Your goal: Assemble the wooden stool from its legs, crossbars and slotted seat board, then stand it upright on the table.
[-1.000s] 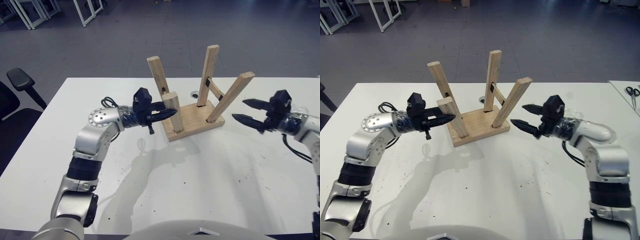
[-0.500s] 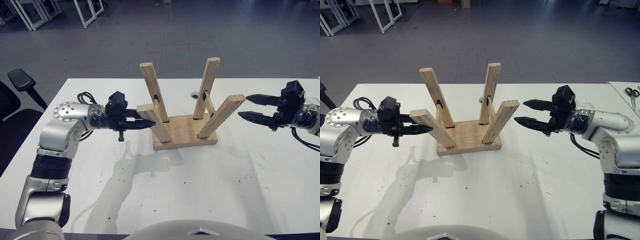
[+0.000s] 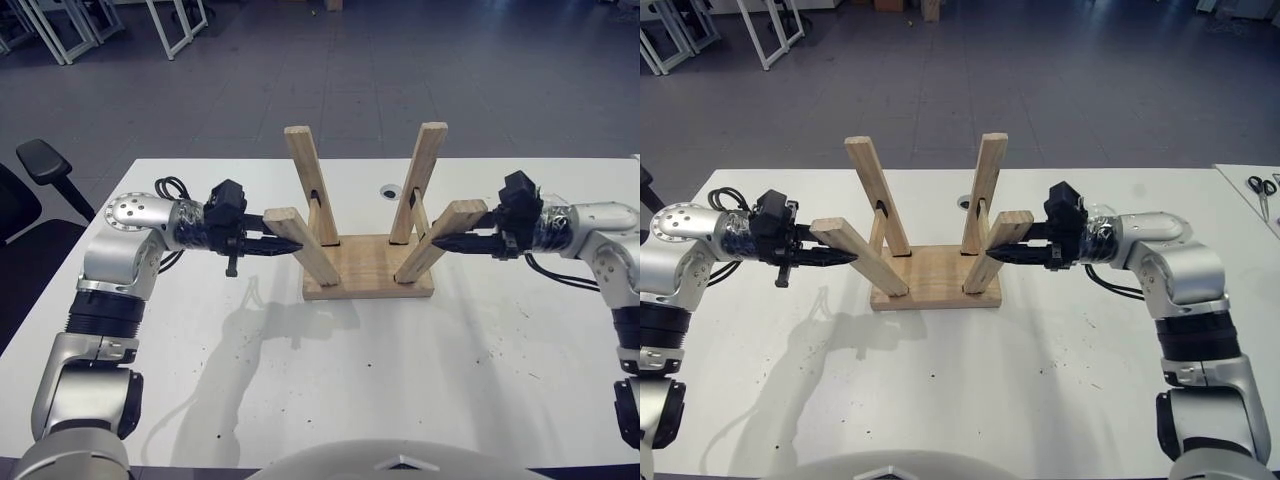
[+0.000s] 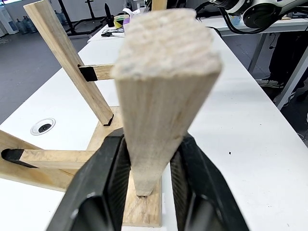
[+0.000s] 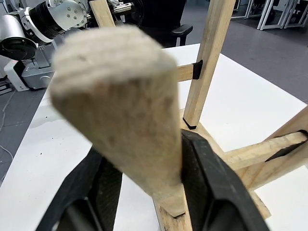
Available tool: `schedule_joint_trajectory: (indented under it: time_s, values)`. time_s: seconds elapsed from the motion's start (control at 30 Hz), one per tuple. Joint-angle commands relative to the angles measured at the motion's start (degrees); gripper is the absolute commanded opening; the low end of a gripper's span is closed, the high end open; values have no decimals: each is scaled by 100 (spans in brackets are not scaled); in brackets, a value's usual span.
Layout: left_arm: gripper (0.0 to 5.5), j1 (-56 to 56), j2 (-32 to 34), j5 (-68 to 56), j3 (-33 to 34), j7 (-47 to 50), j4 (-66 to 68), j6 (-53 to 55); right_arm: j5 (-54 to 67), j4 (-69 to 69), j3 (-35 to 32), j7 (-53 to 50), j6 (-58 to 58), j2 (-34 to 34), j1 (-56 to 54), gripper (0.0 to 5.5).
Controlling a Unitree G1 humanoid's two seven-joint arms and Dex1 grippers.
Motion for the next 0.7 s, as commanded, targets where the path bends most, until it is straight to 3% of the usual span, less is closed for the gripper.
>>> schedule_joint_trajectory:
  time_s: [0.03, 0.23, 0.33, 0.4, 0.5, 0.53, 0.6, 0.7]
  values:
    - [106, 115, -74, 349, -262, -98, 270, 170, -133, 284, 161, 443, 0, -84, -174, 138]
    - [106, 180, 284, -1086, 254, -247, -977, 1963, 1353, -535, -550, 1045, 1681, -567, -130, 134]
    - [104, -518, 149, -1776, 585, 43, -812, 3069, 1764, 350, -743, 925, 2678, -410, -1010, 118]
    - [103, -1116, -235, -1864, 528, 299, 60, 3839, 1662, 2008, -824, 400, 3365, 125, -1897, 101]
    - [103, -1862, -1086, -1391, 347, 1018, 2156, 4533, 915, 4489, -772, -699, 3298, 874, -2773, 184]
    - [132, -2005, -1342, -1193, 402, 1375, 2865, 4505, 712, 5028, -764, -1050, 3069, 1030, -2841, 198]
    - [154, -2199, -1661, -1193, 870, 2038, 3935, 4359, 555, 5800, -948, -1585, 2735, 1222, -2893, 243]
    - [154, -2362, -1772, -1278, 1458, 2511, 4890, 4346, 401, 6465, -1269, -1939, 2514, 1263, -2861, 248]
